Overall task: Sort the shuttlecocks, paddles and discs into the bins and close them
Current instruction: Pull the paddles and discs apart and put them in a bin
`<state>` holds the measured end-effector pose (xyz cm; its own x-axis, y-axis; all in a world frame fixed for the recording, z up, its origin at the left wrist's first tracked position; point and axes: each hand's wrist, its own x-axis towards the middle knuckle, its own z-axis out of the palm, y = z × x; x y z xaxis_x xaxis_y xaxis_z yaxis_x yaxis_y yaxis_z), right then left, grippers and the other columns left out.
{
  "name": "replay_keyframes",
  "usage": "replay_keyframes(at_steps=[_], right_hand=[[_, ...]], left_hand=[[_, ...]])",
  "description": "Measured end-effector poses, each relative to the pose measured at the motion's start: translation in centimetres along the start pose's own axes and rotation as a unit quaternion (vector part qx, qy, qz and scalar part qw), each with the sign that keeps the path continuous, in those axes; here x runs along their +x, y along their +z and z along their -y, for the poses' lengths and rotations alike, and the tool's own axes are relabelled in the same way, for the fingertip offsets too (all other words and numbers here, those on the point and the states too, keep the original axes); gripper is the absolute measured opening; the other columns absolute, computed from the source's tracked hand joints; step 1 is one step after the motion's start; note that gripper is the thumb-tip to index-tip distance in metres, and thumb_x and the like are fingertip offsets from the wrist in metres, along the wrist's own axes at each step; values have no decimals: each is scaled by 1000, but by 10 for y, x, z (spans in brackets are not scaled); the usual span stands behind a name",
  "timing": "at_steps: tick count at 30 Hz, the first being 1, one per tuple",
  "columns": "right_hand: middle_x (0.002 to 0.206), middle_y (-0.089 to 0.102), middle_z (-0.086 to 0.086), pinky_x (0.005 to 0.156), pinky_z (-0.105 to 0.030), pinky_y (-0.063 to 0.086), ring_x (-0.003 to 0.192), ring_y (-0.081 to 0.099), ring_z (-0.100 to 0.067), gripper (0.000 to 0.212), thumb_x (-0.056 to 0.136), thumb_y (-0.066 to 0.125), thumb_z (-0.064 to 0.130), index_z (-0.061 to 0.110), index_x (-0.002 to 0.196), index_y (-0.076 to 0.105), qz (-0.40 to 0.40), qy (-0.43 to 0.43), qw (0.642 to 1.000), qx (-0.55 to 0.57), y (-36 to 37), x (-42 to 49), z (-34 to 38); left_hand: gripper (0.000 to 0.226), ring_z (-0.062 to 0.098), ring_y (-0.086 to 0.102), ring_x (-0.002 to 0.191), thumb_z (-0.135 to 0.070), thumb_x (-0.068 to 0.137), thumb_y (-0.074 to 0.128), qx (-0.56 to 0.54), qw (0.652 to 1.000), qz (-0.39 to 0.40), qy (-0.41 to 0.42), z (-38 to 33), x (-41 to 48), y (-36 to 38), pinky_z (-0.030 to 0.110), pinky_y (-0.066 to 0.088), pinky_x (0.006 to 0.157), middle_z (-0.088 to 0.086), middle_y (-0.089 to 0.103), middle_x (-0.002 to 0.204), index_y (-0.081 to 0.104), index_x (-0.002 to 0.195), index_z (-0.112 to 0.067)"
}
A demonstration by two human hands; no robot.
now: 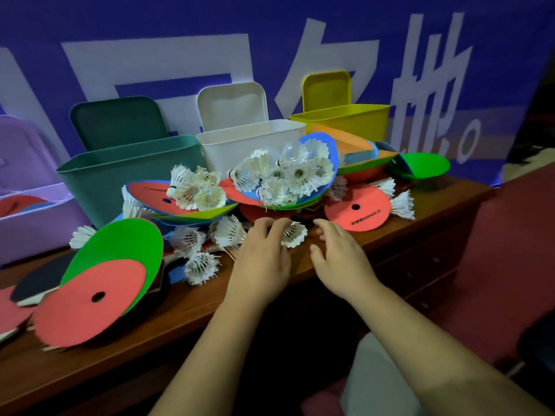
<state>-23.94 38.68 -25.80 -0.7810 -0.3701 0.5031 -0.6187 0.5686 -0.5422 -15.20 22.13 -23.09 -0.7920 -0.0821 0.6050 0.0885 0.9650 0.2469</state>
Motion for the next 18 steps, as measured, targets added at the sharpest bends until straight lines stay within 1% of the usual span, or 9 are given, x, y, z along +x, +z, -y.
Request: replay_keyframes(at_steps=[3,5,7,10,12,14,16,18], right_hand=[[132,60,6,112,-34,39,129,54,-17,61,93,65,39,22,149,49,-3,32,999,2,3,7,6],[127,63,12,112,-35,39,126,54,-17,60,93,62,47,29,149,50,5,56,998,-1,6,12,11],[128,67,12,109,-38,41,124,55,-23,53,95,58,52,34,145,54,8,69,997,-17,10,16,14],[126,70,9,103,-40,45,119,56,-32,37,101,52,50,40,135,62,7,88,994,-60,12,21,20],[118,73,9,99,-38,46,115,57,-31,29,103,52,46,42,126,69,-22,122,991,-44,13,23,27],[106,76,10,94,-36,47,112,59,-28,25,102,55,42,42,118,74,-70,153,986,-18,17,23,32],[95,77,9,90,-37,48,106,61,-27,23,100,57,38,38,111,77,-126,147,981,-2,24,20,32],[91,77,6,87,-38,50,100,61,-29,21,98,60,29,30,106,79,-186,110,976,43,30,12,30]], left_hand=[[55,23,54,110,-20,91,59,22,1000,7,2,2,-1,3,39,48,95,0,54,126,47,144,-22],[52,23,54,107,-19,91,60,23,1000,6,-2,3,-1,5,38,47,95,0,56,122,50,142,-20],[48,25,54,107,-18,90,59,23,1000,2,-11,3,-1,5,39,47,94,1,58,120,53,138,-18],[45,27,54,109,-14,89,57,19,999,10,-30,0,0,4,42,47,95,3,61,122,55,135,-18],[46,27,53,111,-12,89,56,9,999,16,-35,0,0,4,44,47,97,4,60,124,55,135,-17],[46,25,52,115,-11,89,55,-10,999,17,-46,1,1,3,43,47,100,3,60,126,55,135,-17],[45,23,52,116,-10,90,55,-28,998,14,-58,0,0,1,42,47,102,3,60,125,55,134,-17],[42,22,53,116,-10,90,56,-40,997,5,-59,0,-1,0,42,47,102,2,60,124,56,132,-18]])
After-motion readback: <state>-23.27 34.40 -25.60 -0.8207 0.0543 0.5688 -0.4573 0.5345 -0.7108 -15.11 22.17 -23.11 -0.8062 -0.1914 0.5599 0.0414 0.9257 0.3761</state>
